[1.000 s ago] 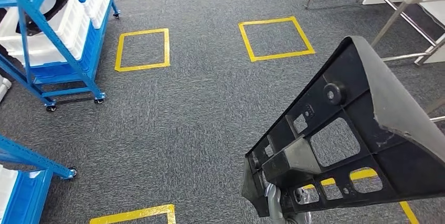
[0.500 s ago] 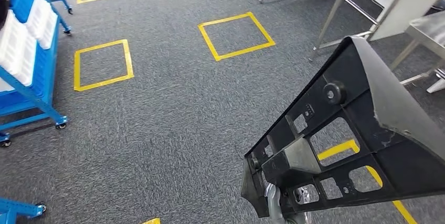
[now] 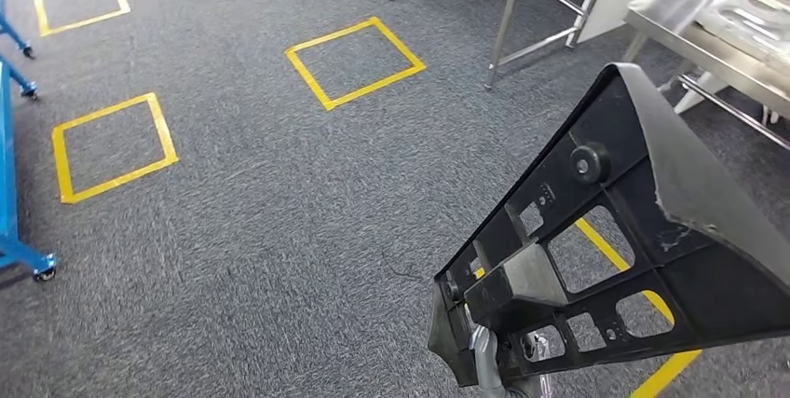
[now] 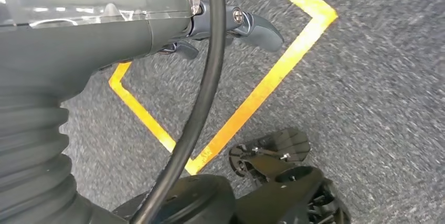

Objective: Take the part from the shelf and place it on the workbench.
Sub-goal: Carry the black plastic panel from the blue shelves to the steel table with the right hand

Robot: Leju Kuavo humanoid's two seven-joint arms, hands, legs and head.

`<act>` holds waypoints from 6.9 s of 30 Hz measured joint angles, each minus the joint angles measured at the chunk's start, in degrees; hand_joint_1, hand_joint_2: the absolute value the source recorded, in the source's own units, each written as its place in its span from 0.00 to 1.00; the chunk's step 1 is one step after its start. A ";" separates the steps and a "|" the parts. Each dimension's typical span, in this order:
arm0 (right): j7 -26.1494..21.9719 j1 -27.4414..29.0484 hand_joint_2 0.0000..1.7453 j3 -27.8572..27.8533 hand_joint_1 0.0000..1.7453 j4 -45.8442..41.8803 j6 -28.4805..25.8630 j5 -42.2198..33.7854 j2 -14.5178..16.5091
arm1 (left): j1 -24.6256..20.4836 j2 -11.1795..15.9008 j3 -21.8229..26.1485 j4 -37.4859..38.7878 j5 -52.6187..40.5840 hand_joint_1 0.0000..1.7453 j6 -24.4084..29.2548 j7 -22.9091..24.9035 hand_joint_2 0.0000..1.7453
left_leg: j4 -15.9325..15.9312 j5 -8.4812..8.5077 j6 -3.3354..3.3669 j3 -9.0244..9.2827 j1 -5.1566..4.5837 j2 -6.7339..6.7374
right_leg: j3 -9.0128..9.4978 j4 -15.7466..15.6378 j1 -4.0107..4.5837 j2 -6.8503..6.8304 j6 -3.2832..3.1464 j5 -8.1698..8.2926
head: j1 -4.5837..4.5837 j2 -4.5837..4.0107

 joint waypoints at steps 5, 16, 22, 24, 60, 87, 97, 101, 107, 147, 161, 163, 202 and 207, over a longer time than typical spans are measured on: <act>0.05 0.14 1.00 0.00 1.00 -0.02 -0.01 0.14 0.05 | -0.35 -0.01 0.03 0.00 -0.28 0.00 -0.01 0.05 1.00 | 4.37 -3.44 -1.33 -1.27 0.43 -2.18 | -0.03 -0.57 -0.35 3.20 -1.56 0.52 | 0.01 0.00; 0.57 0.17 1.00 0.03 1.00 0.00 -0.29 0.76 0.06 | 0.07 -0.08 0.15 0.00 -0.56 0.00 -0.20 0.45 1.00 | 0.94 0.17 0.06 -1.15 0.42 -10.81 | -0.85 0.16 -0.36 11.53 -0.70 1.01 | 0.00 0.00; 0.68 0.08 1.00 0.02 1.00 0.01 -0.31 1.04 0.02 | 0.14 -0.28 0.19 0.00 -0.77 0.00 -0.20 0.34 1.00 | -0.40 1.16 1.66 -0.90 0.68 -6.06 | -5.83 9.84 -0.30 5.18 0.83 -4.78 | 0.02 0.00; 0.69 0.08 1.00 0.02 1.00 0.08 -0.32 1.04 0.01 | 0.20 -0.28 0.19 0.00 -0.91 0.00 -0.20 0.33 1.00 | -0.37 1.07 1.65 -1.02 0.62 -4.25 | -8.04 14.80 -0.59 4.71 1.15 -6.49 | 0.02 0.00; -0.78 -0.81 1.00 -0.07 1.00 1.81 0.95 -1.58 -0.01 | -0.06 0.22 2.01 -0.15 -2.98 0.00 0.21 -0.37 1.00 | 0.33 -0.09 0.74 -0.40 0.34 -0.51 | -0.24 0.68 0.13 0.13 0.36 0.32 | 0.01 0.00; 0.21 -0.37 1.00 -0.11 1.00 1.79 -0.08 0.07 0.04 | 0.13 -0.60 2.91 -0.20 -3.56 0.00 -0.05 0.22 1.00 | 0.40 -0.21 1.63 -0.52 0.83 -2.64 | -7.80 13.73 -0.64 4.28 1.64 -4.02 | 0.01 0.00; -0.63 -0.85 1.00 -0.05 1.00 1.87 0.37 -0.64 0.17 | -0.66 -0.58 3.48 -0.36 -4.19 0.00 0.04 -0.61 1.00 | 4.88 -4.87 -0.90 -0.74 0.55 -2.63 | -0.49 -0.78 -0.19 3.07 -1.47 1.17 | 0.01 0.00; -0.81 -1.17 1.00 -0.01 1.00 2.17 0.77 -0.99 0.23 | -0.37 -0.50 3.92 -0.38 -4.66 0.00 0.21 -0.60 1.00 | 16.47 -8.46 -1.17 -6.82 0.62 -5.49 | -0.54 -0.55 -0.07 6.33 -1.91 1.17 | 0.00 0.00; -0.91 -1.30 1.00 -0.01 1.00 2.40 0.91 -1.07 0.30 | -0.44 -0.20 4.42 -0.44 -4.78 0.00 0.42 -0.55 1.00 | 2.17 -0.42 -0.13 -1.96 0.89 -10.45 | -1.08 0.60 -0.19 10.86 -0.72 0.97 | 0.01 0.00; 2.85 -2.77 1.00 2.02 1.00 4.57 -4.22 4.01 -0.50 | -0.72 0.53 5.93 -0.50 -7.04 0.00 -0.05 0.46 1.00 | 0.28 2.02 2.05 -2.42 0.62 -8.05 | -5.29 14.55 -0.59 3.91 1.17 -7.77 | 0.02 0.00; 4.14 -3.13 1.00 3.15 1.00 4.91 -5.32 4.22 -1.01 | -0.95 0.60 6.30 -0.52 -7.99 0.00 -0.20 0.63 1.00 | 15.10 -5.29 -1.33 -10.17 0.95 -6.90 | 1.49 -0.66 -0.52 3.04 -1.96 -0.78 | -0.01 0.00; 4.28 -3.18 1.00 3.26 1.00 5.05 -5.37 4.22 -1.07 | -0.81 0.62 6.34 -0.52 -8.10 0.00 -0.20 0.63 1.00 | 15.95 -4.43 -1.26 -10.43 0.95 -6.57 | 1.55 -0.52 -0.21 1.54 -2.10 -0.98 | -0.01 0.00; 4.38 -4.16 1.00 4.88 1.00 5.81 -7.13 3.40 -2.19 | -0.41 0.83 7.82 -0.73 -10.31 0.00 -0.02 1.09 1.00 | 0.90 2.56 1.86 -4.18 -0.33 -6.22 | 6.38 0.80 0.11 3.60 -0.31 -4.47 | -0.02 0.00; 4.27 -4.23 1.00 4.96 1.00 5.92 -7.23 3.37 -2.40 | -0.51 0.85 8.22 -0.74 -10.67 0.00 -0.02 1.14 1.00 | -0.46 0.85 2.47 -0.55 0.08 -6.54 | -3.09 13.40 -0.52 4.16 0.81 -8.68 | 0.00 0.00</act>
